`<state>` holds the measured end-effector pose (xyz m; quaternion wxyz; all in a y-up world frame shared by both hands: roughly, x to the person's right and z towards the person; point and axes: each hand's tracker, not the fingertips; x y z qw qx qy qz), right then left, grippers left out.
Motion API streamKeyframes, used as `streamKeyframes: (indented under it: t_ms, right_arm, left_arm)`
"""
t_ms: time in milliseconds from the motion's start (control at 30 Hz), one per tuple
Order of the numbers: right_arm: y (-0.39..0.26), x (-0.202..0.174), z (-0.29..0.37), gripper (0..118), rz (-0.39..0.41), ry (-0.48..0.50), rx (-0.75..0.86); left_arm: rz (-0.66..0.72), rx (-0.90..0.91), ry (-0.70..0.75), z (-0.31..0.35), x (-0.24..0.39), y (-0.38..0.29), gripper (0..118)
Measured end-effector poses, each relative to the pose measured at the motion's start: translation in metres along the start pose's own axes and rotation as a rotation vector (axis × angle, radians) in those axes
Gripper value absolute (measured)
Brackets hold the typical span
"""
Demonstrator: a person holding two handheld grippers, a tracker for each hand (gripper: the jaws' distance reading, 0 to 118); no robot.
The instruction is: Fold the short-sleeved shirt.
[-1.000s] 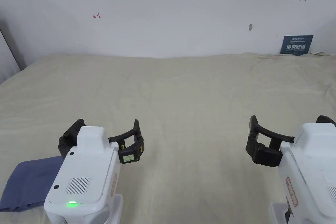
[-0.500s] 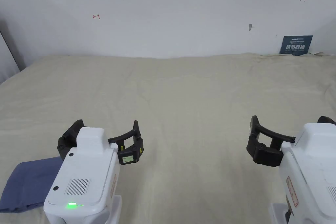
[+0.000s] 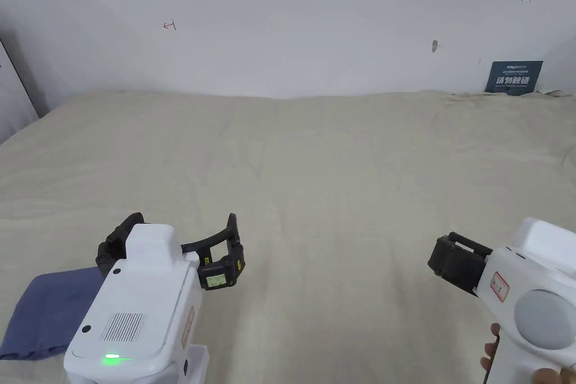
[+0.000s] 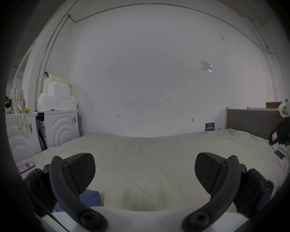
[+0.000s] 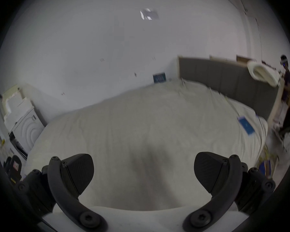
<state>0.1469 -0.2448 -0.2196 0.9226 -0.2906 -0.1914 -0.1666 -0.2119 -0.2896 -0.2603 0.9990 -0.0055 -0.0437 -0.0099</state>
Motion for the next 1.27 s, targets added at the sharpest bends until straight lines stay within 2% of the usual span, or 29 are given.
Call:
streamKeyframes:
  t_ms: [100,267,333,400,533,633,800,867,900,967,1067,1267]
  right_arm:
    - [-0.001,-0.008,0.010,117,-0.032,0.011,-0.054]
    - [-0.005,-0.010,0.016,117,-0.031,0.030,0.004]
    - [-0.004,-0.014,0.020,118,-0.020,0.018,0.003]
    - [-0.004,-0.016,0.022,117,-0.008,0.045,0.005]
    - [-0.002,-0.015,0.019,118,0.075,0.029,0.047]
    - [0.001,-0.006,0.009,118,0.101,0.040,0.042]
    - [-0.006,0.009,0.000,117,0.104,0.064,0.233]
    - [-0.010,0.004,0.001,117,0.128,-0.032,0.287]
    - [-0.012,0.004,0.002,117,0.140,-0.035,0.322]
    - [-0.015,0.010,0.003,117,0.154,-0.008,0.410]
    - [-0.020,0.010,0.010,118,0.248,0.078,0.483]
    - [-0.031,0.005,0.024,118,0.285,0.120,0.625]
  left_arm:
    - [0.005,0.003,0.009,0.000,-0.003,0.001,118]
    - [-0.001,0.008,0.018,0.001,-0.006,0.003,118]
    - [-0.004,0.010,0.017,0.001,-0.006,0.003,118]
    - [-0.001,0.012,0.018,0.002,-0.006,0.004,118]
    - [-0.005,0.017,0.013,0.002,-0.004,0.006,118]
    - [-0.014,0.019,0.006,0.002,-0.003,0.007,118]
    - [-0.029,0.022,0.000,0.002,0.000,0.008,118]
    - [-0.036,0.024,-0.001,0.002,0.001,0.008,118]
    - [-0.036,0.024,-0.001,0.001,0.001,0.008,118]
    - [-0.034,0.024,-0.004,0.001,0.001,0.008,118]
    - [-0.032,0.028,-0.004,0.002,0.001,0.009,118]
    - [-0.031,0.035,0.000,0.002,0.001,0.010,118]
